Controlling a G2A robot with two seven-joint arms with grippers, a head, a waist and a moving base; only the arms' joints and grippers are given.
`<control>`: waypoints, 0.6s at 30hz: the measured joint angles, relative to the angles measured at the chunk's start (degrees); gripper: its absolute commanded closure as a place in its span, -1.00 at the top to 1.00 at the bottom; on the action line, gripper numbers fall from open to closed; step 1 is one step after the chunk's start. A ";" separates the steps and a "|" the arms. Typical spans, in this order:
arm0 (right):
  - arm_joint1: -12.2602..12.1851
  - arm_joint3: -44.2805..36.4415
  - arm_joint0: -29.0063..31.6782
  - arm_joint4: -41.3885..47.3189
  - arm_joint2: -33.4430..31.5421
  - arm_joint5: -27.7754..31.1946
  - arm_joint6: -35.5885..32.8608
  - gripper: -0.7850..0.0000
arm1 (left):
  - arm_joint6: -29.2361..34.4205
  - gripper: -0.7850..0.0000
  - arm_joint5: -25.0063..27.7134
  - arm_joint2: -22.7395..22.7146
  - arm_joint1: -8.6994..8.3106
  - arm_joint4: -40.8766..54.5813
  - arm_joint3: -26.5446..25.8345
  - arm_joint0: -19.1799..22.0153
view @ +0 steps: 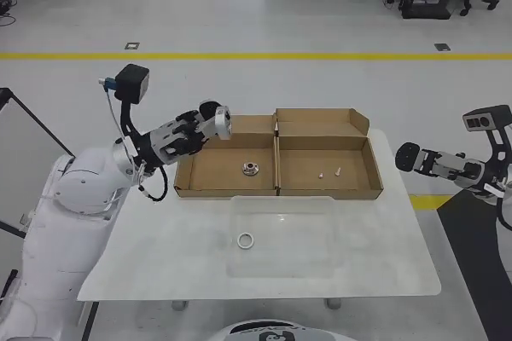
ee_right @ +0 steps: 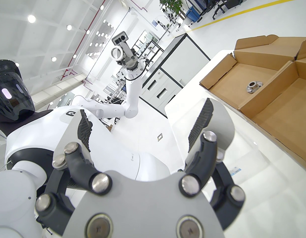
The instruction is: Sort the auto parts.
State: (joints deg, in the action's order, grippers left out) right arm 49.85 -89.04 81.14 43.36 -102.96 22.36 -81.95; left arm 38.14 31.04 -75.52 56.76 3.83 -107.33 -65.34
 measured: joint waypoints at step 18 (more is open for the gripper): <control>0.00 0.00 0.00 0.00 0.00 0.00 0.00 1.00 | 7.16 -1.00 -5.70 17.91 2.09 -38.13 20.30 12.99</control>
State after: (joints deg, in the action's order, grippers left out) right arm 49.85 -89.04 81.14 43.36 -102.96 22.36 -81.95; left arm 45.30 25.34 -57.60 58.85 -34.30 -87.03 -52.35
